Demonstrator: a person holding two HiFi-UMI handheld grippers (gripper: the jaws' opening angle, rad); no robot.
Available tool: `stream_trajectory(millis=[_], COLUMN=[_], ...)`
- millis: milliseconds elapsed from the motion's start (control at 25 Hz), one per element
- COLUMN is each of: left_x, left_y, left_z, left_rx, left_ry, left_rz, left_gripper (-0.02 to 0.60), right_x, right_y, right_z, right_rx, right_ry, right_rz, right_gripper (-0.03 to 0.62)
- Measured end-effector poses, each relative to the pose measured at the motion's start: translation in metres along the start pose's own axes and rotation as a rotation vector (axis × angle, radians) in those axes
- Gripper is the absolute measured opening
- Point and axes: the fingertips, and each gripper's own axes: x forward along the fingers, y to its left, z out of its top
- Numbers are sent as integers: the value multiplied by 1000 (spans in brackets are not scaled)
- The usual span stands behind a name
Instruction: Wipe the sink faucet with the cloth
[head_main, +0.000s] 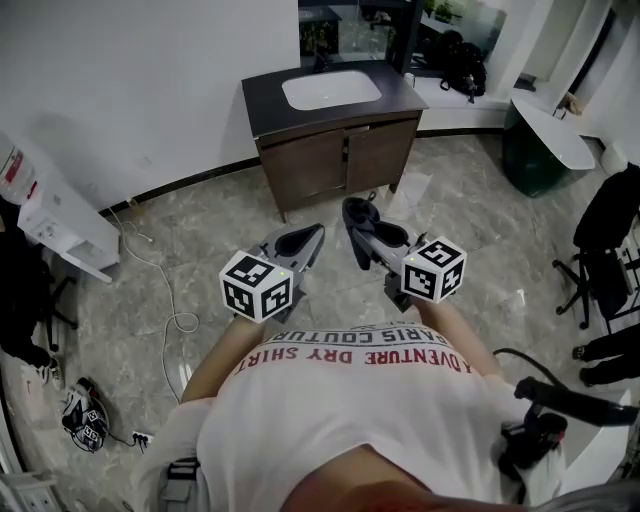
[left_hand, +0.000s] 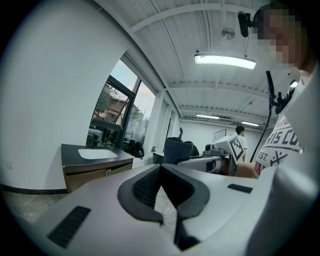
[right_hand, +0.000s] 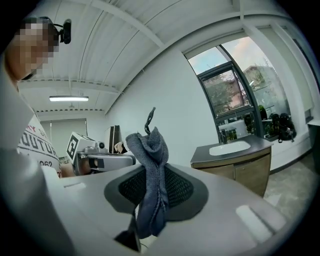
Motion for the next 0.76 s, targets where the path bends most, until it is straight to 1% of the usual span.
stream_trajectory(millis=[120, 280, 440, 760], left_x=[7, 11, 11, 5], left_y=[-7, -11, -9, -17], left_z=[4, 2, 2, 4], left_rx=[8, 6, 13, 29], left_ry=[1, 7, 4, 5], left_rz=[-11, -23, -12, -13], left_gripper=[2, 2, 2, 2], right_x=[-8, -13, -11, -15], right_y=[-4, -9, -9, -2], right_z=[4, -2, -1, -1], right_rx=[2, 19, 15, 0], right_ry=[-9, -10, -13, 2], right_rz=[-7, -15, -12, -14], right_gripper=[77, 77, 77, 77])
